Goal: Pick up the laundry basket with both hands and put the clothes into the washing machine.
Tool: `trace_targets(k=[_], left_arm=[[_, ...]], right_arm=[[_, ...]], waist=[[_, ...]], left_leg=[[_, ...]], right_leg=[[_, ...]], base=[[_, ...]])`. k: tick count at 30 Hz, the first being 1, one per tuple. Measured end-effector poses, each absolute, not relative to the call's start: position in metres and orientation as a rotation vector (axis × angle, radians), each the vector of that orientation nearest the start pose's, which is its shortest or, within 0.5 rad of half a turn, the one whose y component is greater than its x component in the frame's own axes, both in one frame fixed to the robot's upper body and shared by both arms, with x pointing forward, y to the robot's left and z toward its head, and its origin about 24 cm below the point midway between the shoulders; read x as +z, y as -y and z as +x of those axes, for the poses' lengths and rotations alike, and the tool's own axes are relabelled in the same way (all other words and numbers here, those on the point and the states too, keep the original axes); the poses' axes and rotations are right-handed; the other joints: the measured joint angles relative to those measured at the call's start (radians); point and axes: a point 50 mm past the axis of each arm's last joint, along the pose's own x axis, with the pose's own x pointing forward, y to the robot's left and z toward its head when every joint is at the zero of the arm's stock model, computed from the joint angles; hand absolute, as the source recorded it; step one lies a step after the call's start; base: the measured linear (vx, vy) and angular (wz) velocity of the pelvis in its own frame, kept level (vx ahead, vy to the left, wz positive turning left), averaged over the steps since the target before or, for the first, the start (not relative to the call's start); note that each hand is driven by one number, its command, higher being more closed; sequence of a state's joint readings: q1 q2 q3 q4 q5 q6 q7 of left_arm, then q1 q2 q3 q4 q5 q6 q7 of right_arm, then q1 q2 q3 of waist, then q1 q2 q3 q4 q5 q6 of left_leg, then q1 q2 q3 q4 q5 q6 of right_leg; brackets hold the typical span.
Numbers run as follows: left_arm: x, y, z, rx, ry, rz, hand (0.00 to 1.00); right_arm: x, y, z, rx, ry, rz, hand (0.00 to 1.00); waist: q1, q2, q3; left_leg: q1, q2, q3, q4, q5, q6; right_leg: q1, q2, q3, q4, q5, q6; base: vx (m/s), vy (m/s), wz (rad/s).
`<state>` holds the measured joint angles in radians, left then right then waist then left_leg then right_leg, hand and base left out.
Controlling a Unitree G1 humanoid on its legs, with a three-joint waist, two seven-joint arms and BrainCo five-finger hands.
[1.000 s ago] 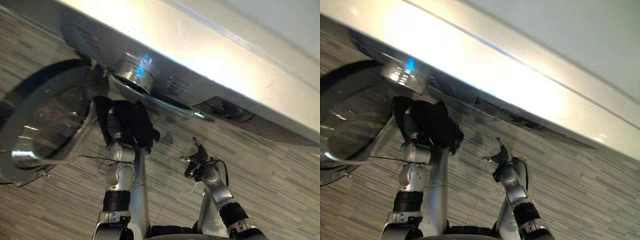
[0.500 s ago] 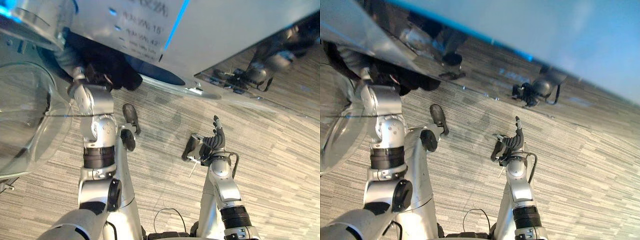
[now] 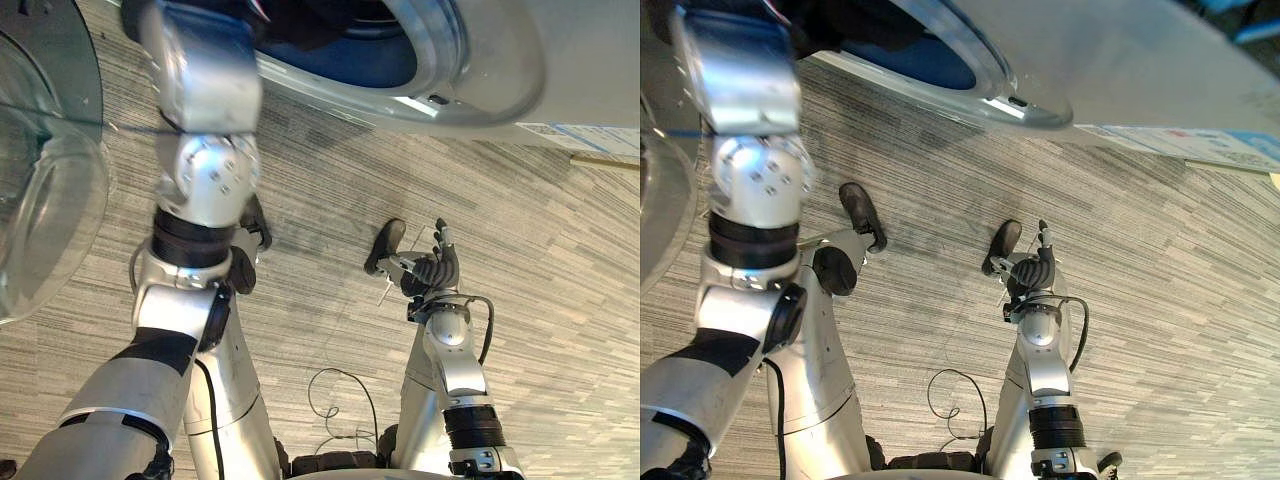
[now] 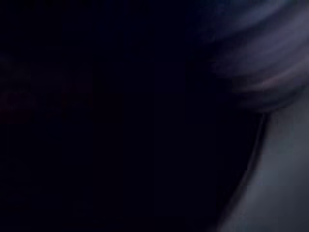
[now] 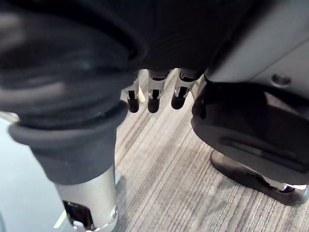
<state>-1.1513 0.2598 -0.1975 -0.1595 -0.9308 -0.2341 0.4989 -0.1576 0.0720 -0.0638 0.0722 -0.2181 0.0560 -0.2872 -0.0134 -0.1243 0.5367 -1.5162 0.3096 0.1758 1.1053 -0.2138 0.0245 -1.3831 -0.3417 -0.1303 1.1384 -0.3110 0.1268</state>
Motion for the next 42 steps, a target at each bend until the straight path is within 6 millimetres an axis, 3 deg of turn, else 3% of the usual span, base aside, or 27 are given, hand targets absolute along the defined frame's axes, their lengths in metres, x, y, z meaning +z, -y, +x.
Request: trace_targets(k=[3,6,9,12,15,17,18,19,20,22,24,30,39,42], left_arm=[[0.378,-0.070,0.265,-0.489,0.932,-0.901,1.00],[0.382,-0.082,0.268,-0.423,0.977,-0.922,1.00],[0.400,-0.089,0.266,-0.389,1.043,-0.886,1.00],[0.425,-0.093,0.260,-0.343,1.155,-0.728,1.00],[0.457,-0.084,0.256,-0.204,1.288,-0.370,1.00],[0.491,-0.075,0.258,0.123,1.406,0.172,1.00],[0.506,-0.073,0.250,0.308,1.498,0.456,0.00],[0.511,-0.074,0.246,0.394,1.545,0.564,0.00],[0.515,-0.078,0.243,0.532,1.595,0.736,0.00],[0.512,-0.085,0.258,0.643,1.531,0.943,0.00],[0.498,-0.091,0.290,0.644,1.354,1.172,0.00],[0.440,-0.106,0.341,0.479,1.078,1.256,0.00],[0.460,-0.134,0.331,0.519,1.064,0.865,0.00],[0.466,-0.150,0.329,0.489,1.034,0.609,0.00]], right_arm=[[0.063,0.153,0.281,-0.313,0.051,-0.116,0.00],[0.071,0.155,0.281,-0.318,0.089,-0.118,0.00],[0.074,0.157,0.281,-0.317,0.108,-0.120,0.00],[0.077,0.159,0.281,-0.309,0.139,-0.115,0.00],[0.081,0.164,0.282,-0.306,0.173,-0.126,0.00],[0.085,0.164,0.281,-0.305,0.214,-0.125,0.00],[0.086,0.166,0.280,-0.311,0.237,-0.123,0.00],[0.086,0.167,0.280,-0.317,0.247,-0.124,0.00],[0.086,0.170,0.279,-0.332,0.259,-0.126,0.00],[0.081,0.175,0.279,-0.357,0.250,-0.131,0.00],[0.078,0.174,0.278,-0.360,0.241,-0.131,0.00],[0.065,0.175,0.275,-0.325,0.188,-0.161,0.00],[0.062,0.171,0.274,-0.273,0.179,-0.194,0.00],[0.062,0.170,0.274,-0.262,0.178,-0.201,0.00]], waist=[[-0.001,0.000,0.000],[-0.003,0.000,0.000],[-0.002,-0.001,-0.001],[-0.001,-0.002,-0.001],[0.001,-0.002,-0.001],[-0.003,-0.002,-0.001],[-0.006,-0.002,-0.001],[-0.006,-0.003,-0.002],[-0.005,-0.003,-0.002],[-0.003,-0.003,-0.002],[-0.010,-0.003,-0.002],[-0.004,-0.003,-0.002],[-0.001,-0.003,-0.003],[-0.001,-0.003,-0.003]], left_leg=[[0.040,0.014,0.018,-0.035,0.008,0.007],[0.042,0.029,0.026,-0.070,0.020,-0.012],[0.041,0.038,0.040,-0.131,0.035,-0.035],[0.025,0.038,0.051,-0.194,0.046,-0.050],[0.000,0.039,0.077,-0.238,0.056,-0.062],[-0.010,0.040,0.080,-0.239,0.062,-0.061],[-0.010,0.040,0.081,-0.234,0.062,-0.060],[-0.010,0.040,0.081,-0.230,0.063,-0.059],[-0.006,0.040,0.080,-0.230,0.077,-0.037],[-0.002,0.038,0.080,-0.230,0.095,-0.009],[0.002,0.038,0.091,-0.246,0.096,-0.009],[0.013,0.043,0.105,-0.259,0.102,-0.019],[0.013,0.051,0.110,-0.267,0.102,-0.019],[0.014,0.051,0.110,-0.270,0.103,-0.019]], right_leg=[[0.021,0.028,0.013,-0.046,0.024,-0.003],[0.017,0.049,0.007,-0.087,0.042,-0.011],[0.014,0.065,-0.008,-0.159,0.083,-0.019],[0.004,0.080,-0.021,-0.241,0.129,-0.028],[-0.015,0.078,-0.035,-0.298,0.162,-0.031],[-0.018,0.078,-0.036,-0.314,0.188,-0.027],[-0.016,0.078,-0.035,-0.329,0.204,-0.026],[-0.015,0.078,-0.034,-0.336,0.211,-0.027],[-0.012,0.077,-0.036,-0.349,0.218,-0.023],[-0.008,0.074,-0.040,-0.353,0.232,-0.022],[-0.006,0.063,-0.053,-0.357,0.233,-0.022],[-0.006,0.060,-0.054,-0.357,0.235,-0.026],[-0.004,0.065,-0.063,-0.371,0.239,-0.031],[-0.003,0.064,-0.064,-0.372,0.239,-0.032]], base=[[-0.04,-0.010,-0.24],[-0.07,-0.002,-0.23],[-0.07,0.016,-0.13],[-0.10,0.042,-0.12],[-0.09,0.046,0.03],[-0.09,0.039,-0.10],[-0.09,0.047,-0.29],[-0.09,0.051,-0.45],[-0.10,0.057,-0.44],[-0.07,0.031,-0.20],[-0.06,0.001,0.16],[-0.06,-0.012,0.05],[-0.07,0.001,-0.03],[-0.07,0.006,0.01]])
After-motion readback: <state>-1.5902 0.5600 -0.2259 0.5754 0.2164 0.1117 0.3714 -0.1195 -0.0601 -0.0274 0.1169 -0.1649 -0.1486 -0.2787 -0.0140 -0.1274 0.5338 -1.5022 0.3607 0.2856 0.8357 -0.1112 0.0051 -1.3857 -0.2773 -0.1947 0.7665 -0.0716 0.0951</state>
